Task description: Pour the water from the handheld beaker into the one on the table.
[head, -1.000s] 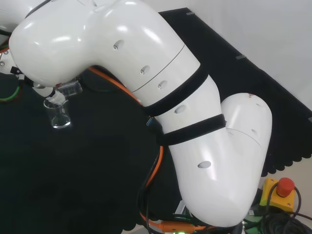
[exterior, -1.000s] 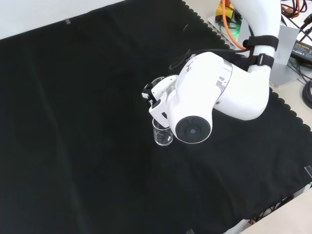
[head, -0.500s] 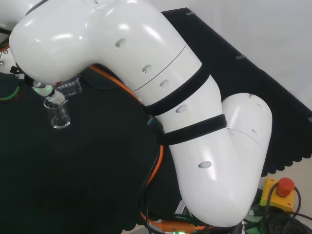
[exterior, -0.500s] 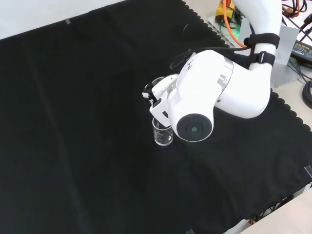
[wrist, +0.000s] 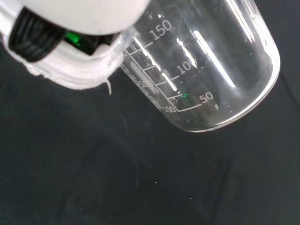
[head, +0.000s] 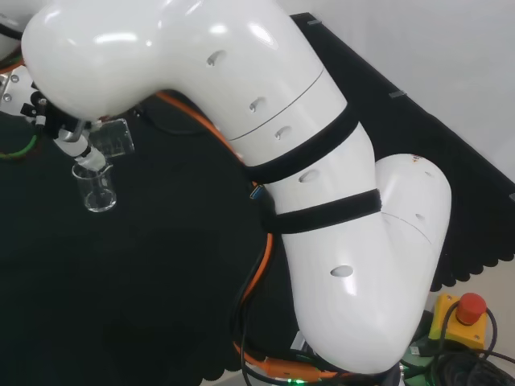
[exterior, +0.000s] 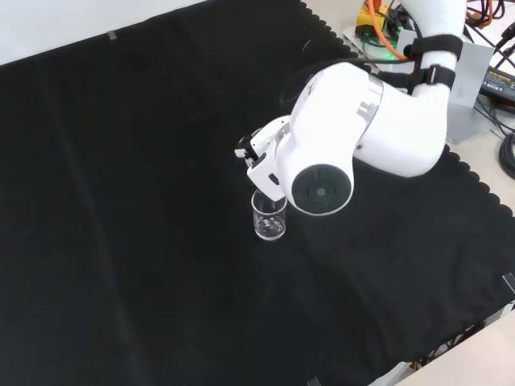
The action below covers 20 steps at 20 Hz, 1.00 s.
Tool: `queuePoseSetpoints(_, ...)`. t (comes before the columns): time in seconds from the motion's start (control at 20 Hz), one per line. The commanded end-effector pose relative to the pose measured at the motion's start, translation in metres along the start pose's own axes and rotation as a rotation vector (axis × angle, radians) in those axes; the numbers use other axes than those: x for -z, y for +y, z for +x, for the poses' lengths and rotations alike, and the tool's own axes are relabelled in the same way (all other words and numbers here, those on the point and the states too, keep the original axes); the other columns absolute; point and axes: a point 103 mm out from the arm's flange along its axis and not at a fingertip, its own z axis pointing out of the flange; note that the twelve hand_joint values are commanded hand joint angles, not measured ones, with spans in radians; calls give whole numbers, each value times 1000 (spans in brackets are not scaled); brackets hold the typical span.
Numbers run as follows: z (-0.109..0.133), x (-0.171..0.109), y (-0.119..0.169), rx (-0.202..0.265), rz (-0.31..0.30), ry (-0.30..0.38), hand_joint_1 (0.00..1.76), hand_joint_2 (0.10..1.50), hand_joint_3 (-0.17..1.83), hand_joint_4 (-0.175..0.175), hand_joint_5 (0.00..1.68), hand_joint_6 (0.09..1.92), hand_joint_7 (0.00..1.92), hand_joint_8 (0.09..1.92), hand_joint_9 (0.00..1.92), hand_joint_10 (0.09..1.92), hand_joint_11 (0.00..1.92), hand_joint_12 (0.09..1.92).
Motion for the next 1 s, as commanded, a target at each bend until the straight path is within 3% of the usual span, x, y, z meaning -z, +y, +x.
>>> queuePoseSetpoints(0.05, -8, -3, -3, 21, -63, 81, 1107, 611, 1006, 12, 1041, 1256, 1386, 1086, 1242, 1109, 1111, 937)
queuePoseSetpoints(0.65, -39, -23, -3, 79, -223, 327, 1107, 611, 1006, 12, 1041, 1256, 1385, 1086, 1241, 1109, 1111, 937)
queuePoseSetpoints(1.0, -65, -46, 5, 101, -261, 476, 1107, 611, 1006, 12, 1042, 1255, 1384, 1086, 1241, 1108, 1109, 937)
